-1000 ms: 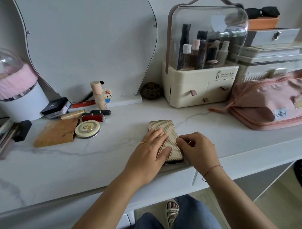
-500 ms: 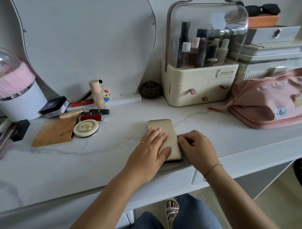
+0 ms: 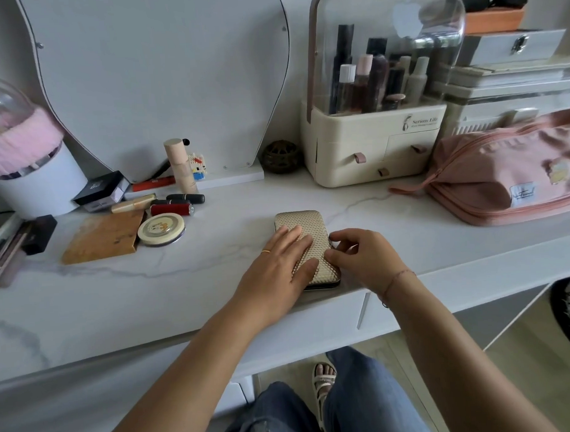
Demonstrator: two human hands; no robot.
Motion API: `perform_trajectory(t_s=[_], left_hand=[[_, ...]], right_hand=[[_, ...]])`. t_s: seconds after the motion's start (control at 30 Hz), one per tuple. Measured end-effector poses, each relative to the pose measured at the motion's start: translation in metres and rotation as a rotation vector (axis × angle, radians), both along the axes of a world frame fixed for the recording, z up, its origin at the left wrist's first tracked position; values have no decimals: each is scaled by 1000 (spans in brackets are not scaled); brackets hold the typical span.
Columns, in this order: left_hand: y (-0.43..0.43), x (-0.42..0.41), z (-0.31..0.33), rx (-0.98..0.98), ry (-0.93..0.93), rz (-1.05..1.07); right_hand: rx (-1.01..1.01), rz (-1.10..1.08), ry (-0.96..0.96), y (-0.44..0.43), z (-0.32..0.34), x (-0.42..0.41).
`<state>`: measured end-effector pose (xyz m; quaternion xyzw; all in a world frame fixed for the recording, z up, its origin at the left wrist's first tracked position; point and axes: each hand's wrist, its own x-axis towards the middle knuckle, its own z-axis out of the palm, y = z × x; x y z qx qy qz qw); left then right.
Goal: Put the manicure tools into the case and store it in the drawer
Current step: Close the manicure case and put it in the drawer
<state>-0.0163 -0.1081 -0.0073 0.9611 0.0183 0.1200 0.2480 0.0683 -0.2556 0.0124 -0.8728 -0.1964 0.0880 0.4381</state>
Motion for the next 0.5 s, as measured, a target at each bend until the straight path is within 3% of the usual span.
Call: perform_trajectory(t_s=[0.3, 0.4, 0.5], left_hand=[[-2, -6, 7, -40, 43, -22], [-3, -11, 11, 97, 109, -25], [-4, -11, 10, 141, -17, -18]], right_hand=[[-186, 14, -64, 2, -1, -3], [-106, 44, -12, -1, 1, -2], [49, 82, 140, -9, 13, -5]])
